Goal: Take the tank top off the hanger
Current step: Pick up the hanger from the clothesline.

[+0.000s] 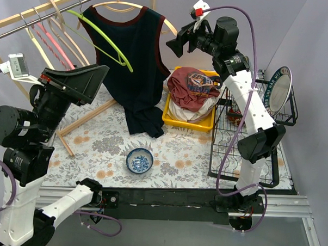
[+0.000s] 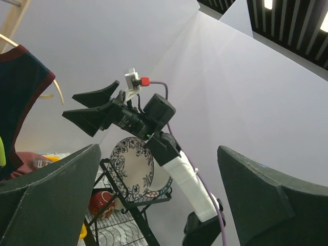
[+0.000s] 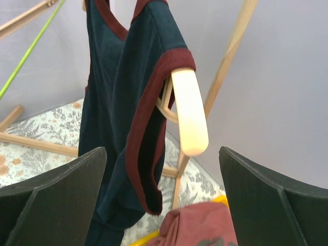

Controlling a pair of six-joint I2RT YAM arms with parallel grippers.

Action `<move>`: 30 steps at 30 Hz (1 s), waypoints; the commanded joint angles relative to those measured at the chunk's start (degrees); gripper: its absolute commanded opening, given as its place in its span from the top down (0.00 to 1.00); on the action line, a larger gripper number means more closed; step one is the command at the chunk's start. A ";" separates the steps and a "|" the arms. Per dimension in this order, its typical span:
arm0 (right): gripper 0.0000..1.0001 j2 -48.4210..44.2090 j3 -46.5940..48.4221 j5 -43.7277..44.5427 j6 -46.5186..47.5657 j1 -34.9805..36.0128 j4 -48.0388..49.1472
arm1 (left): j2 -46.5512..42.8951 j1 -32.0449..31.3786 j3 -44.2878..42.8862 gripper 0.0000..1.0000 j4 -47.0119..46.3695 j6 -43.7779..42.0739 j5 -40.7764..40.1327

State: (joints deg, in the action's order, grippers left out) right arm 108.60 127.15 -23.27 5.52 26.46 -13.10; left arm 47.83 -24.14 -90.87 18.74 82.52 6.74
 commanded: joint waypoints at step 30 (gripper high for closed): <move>0.44 8.82 4.50 0.23 -6.84 6.85 16.80 | -7.23 -0.03 -0.10 0.02 5.34 -5.44 -8.15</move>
State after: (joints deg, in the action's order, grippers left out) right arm 116.57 129.21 -28.47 -2.17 31.81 3.11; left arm 39.90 -24.14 -91.33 23.53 78.87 -0.43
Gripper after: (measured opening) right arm 0.592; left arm 0.981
